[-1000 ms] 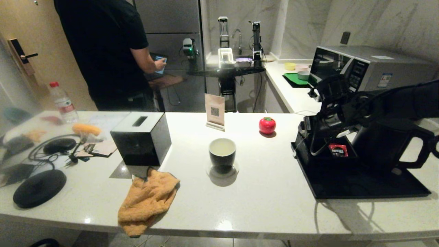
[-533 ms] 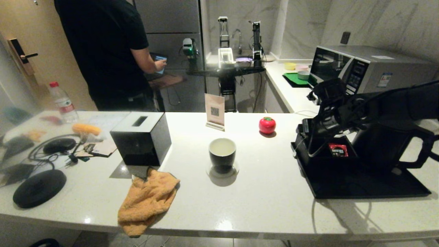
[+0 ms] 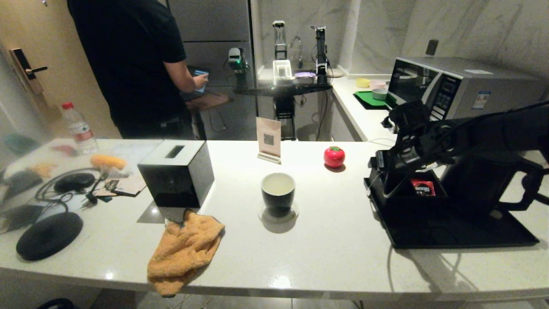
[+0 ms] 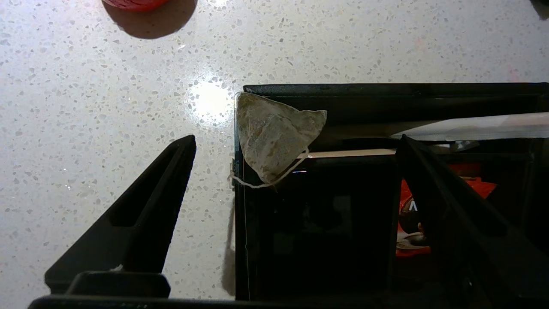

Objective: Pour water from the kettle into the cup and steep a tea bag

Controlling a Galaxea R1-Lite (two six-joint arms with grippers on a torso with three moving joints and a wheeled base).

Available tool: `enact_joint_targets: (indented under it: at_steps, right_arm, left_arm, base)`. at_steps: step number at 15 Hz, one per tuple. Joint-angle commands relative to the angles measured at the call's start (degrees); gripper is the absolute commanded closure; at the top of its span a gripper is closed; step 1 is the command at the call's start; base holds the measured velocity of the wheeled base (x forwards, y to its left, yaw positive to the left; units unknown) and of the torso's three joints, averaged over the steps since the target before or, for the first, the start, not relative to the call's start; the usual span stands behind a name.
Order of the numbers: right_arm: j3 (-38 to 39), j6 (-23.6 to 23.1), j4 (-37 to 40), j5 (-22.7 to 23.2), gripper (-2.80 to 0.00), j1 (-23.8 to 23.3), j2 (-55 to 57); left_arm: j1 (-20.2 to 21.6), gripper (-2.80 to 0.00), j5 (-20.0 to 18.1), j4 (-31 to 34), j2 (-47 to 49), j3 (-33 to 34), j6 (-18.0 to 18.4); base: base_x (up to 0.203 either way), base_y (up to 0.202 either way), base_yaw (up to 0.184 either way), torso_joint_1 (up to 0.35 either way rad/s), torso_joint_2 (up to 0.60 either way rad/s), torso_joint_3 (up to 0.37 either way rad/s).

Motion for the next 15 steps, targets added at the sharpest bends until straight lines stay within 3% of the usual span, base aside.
enact_joint_targets:
  at_steps: [1, 15]
  right_arm:
    - [-0.02, 0.06, -0.09, -0.07, -2.8, 0.1, 0.2]
    - [-0.02, -0.03, 0.26, -0.25, -2.8, 0.45, -0.12]
  left_arm:
    - [0.0, 0.0, 0.07, 0.0, -0.02, 0.0, -0.02]
    - [0.0, 0.0, -0.01, 0.0, -0.02, 0.0, -0.02]
  base:
    - [0.0, 0.0, 0.0, 0.0, 0.0, 0.0]
    - [0.0, 0.0, 0.0, 0.0, 0.0, 0.0]
